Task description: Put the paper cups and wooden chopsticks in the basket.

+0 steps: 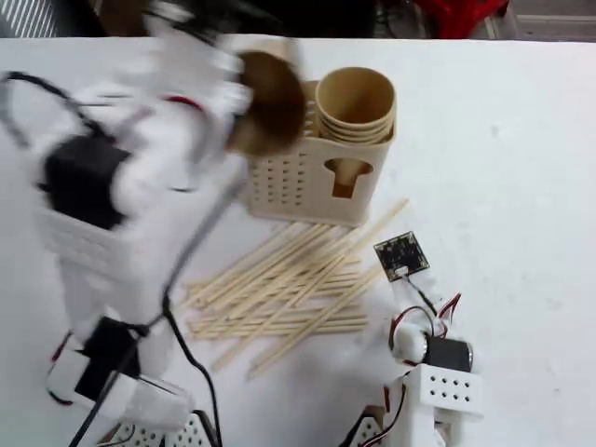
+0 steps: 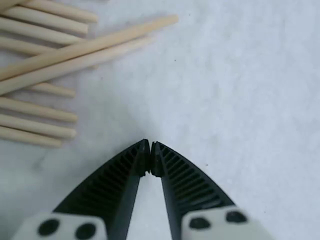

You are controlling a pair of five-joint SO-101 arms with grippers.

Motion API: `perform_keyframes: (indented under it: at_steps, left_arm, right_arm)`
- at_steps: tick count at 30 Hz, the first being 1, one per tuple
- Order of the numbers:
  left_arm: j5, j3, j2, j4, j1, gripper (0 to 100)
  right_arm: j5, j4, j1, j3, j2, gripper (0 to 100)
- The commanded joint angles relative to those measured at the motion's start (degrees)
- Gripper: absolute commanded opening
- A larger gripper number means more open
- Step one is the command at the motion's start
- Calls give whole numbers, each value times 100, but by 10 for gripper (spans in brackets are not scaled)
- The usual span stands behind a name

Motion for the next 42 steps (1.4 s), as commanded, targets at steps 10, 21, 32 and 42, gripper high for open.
perform_keyframes:
  at_steps: [10,21,32,42]
  left_arm:
    - [97,1934,-215,-2330,813,28]
    - [97,1952,-224,-2321,796,129]
    - [246,1952,-251,-2321,286,150]
    - [229,1943,-242,-2321,295,150]
  right_arm:
    - [9,-66,-57,-18,22,21]
    - [9,-66,-57,-18,22,21]
    - [9,-66,-57,-18,22,21]
    - [9,-66,-57,-18,22,21]
